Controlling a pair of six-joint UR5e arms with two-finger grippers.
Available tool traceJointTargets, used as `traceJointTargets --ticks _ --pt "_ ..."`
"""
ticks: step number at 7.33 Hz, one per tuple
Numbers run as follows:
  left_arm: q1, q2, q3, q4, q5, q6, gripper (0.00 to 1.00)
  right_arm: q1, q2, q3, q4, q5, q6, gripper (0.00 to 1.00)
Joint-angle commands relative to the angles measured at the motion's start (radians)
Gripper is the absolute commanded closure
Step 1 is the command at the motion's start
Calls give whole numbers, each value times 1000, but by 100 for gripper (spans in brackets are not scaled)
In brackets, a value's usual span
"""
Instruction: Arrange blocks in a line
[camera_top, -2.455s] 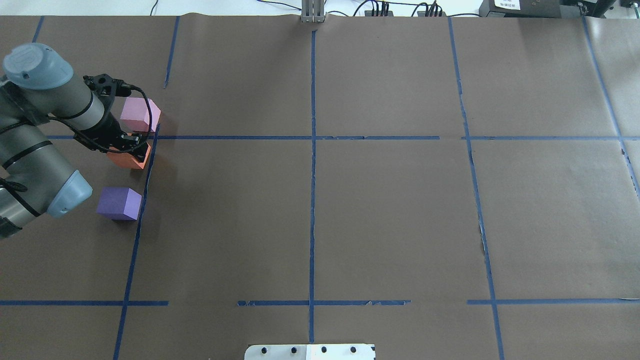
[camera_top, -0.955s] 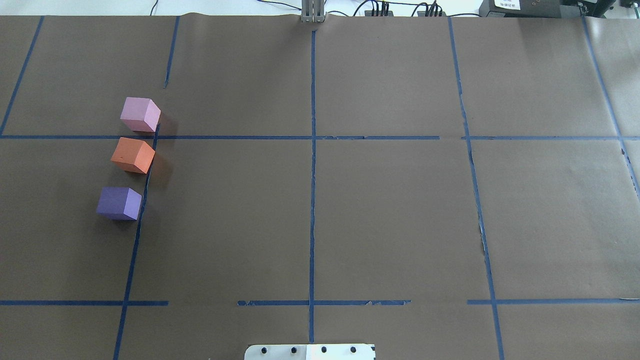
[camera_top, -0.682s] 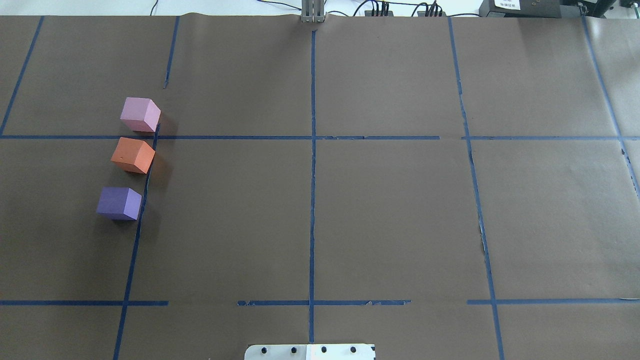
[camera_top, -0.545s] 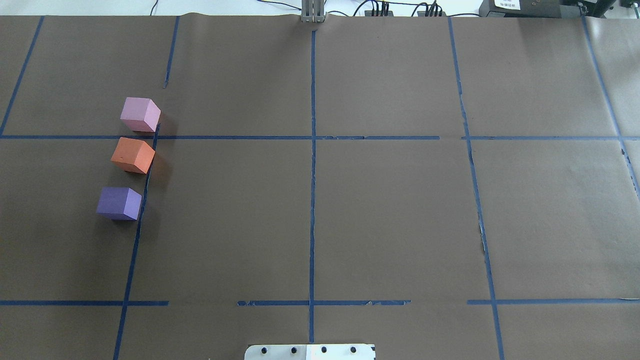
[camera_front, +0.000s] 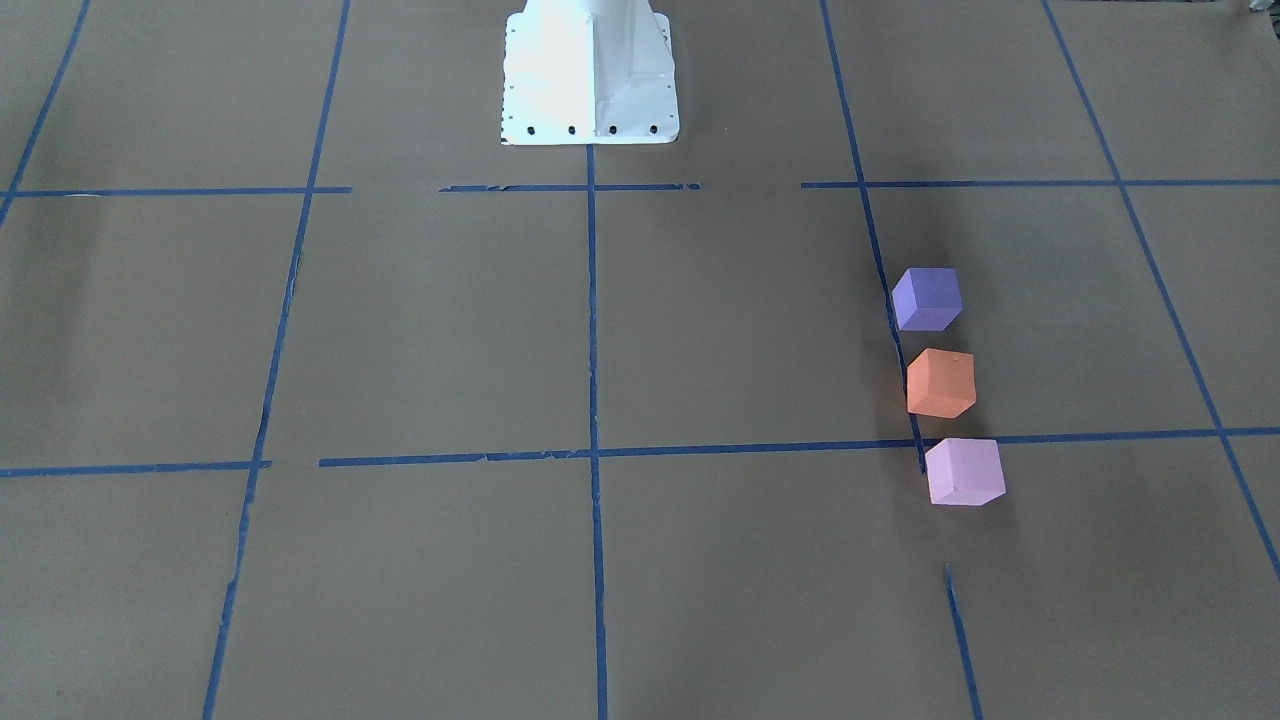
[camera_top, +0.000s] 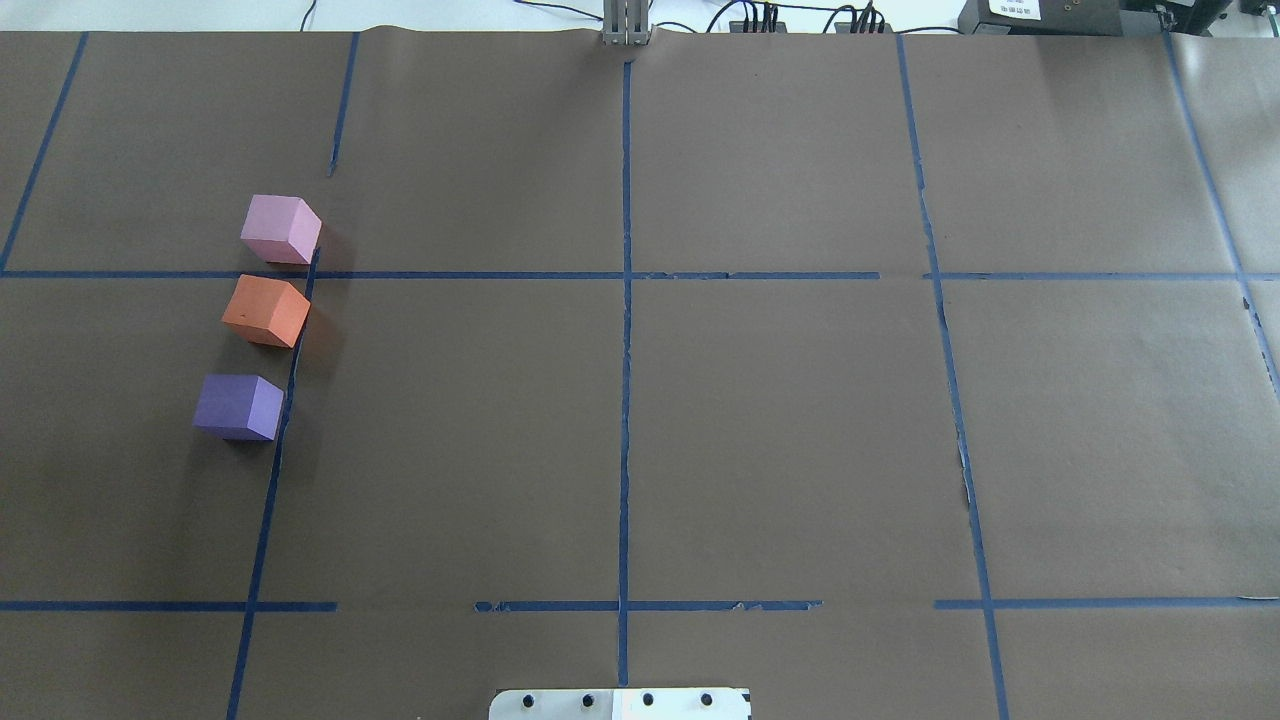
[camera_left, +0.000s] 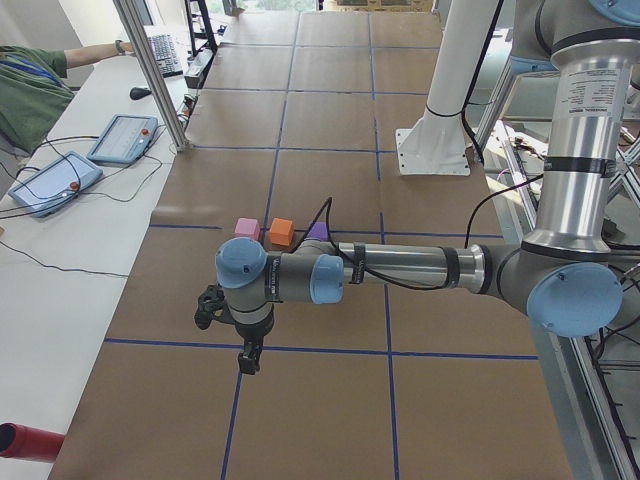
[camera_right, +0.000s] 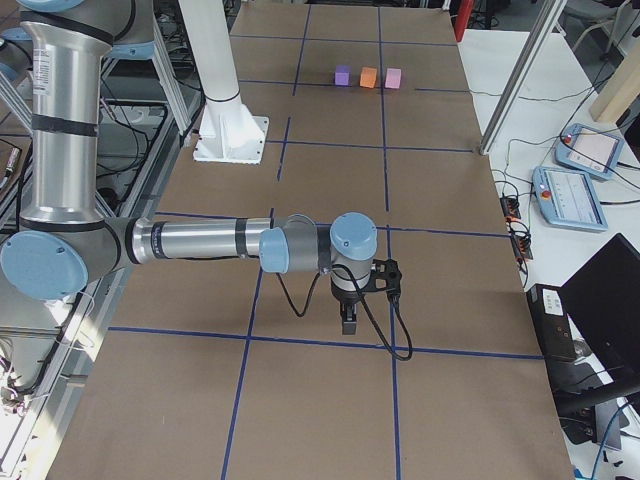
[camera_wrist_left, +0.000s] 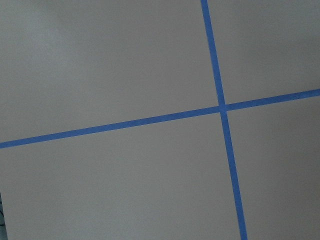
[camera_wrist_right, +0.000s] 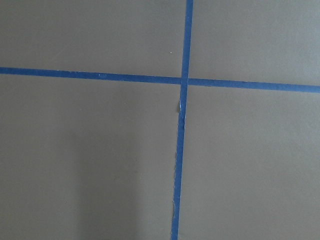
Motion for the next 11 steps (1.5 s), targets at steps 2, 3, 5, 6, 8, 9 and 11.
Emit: traceJointTargets --ticks 2,3,5,6,8,9,11 --pt "7 -9 -2 -19 -43 -21 0 0 0 0 0 0 0 0" --pt "7 -6 -2 -30 -43 -18 0 0 0 2 0 0 0 0" --pt "7 -5 -5 -29 -49 -20 0 0 0 0 0 0 0 0" --pt "7 -5 -3 -29 -48 -21 0 0 0 0 0 0 0 0" --pt "7 -5 -2 -29 -51 -17 0 0 0 0 0 0 0 0" --pt "6 -3 -2 -29 -53 -15 0 0 0 0 0 0 0 0" --pt "6 -3 -8 -29 -53 -15 0 0 0 0 0 0 0 0"
